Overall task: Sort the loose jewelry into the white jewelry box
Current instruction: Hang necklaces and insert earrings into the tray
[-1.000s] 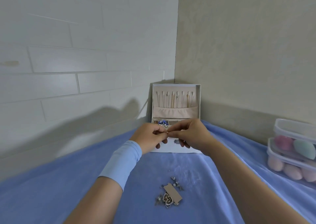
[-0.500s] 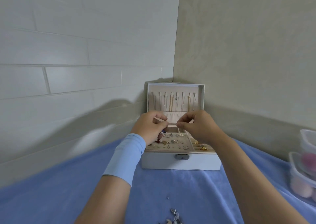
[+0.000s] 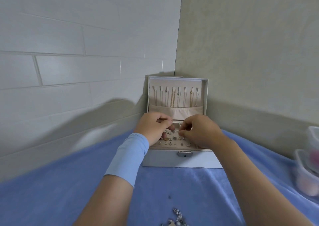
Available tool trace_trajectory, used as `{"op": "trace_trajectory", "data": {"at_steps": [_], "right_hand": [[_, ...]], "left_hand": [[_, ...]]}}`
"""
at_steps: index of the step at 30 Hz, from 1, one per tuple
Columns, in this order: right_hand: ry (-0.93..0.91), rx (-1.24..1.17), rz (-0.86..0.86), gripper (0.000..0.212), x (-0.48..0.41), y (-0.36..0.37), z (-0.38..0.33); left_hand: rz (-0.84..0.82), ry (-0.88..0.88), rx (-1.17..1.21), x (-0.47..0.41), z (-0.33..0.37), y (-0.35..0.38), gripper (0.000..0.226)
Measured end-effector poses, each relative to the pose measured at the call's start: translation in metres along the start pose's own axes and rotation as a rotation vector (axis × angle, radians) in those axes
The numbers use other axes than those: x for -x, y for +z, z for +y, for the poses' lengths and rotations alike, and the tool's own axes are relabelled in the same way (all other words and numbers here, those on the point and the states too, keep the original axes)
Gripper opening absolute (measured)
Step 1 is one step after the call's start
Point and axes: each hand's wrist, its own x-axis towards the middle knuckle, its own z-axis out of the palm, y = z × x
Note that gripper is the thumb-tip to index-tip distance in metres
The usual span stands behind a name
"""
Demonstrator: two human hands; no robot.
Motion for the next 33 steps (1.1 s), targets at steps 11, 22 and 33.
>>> {"op": "trace_trajectory", "data": {"at_steps": [11, 22, 33], "right_hand": [[-0.028, 0.069, -0.055, 0.009, 0.003, -0.008, -0.004], [-0.143, -0.402, 0.067, 0.006, 0.003, -0.024, -0.004], [-0.155, -0.56, 0.114, 0.01, 0.011, -0.032, -0.008]], "left_hand": [[0.018, 0.015, -0.037, -0.001, 0.002, 0.0, 0.01], [0.104, -0.059, 0.122, -0.002, 0.009, 0.013, 0.009], [0.097, -0.078, 0.083, 0.001, 0.016, 0.021, 0.022]]}}
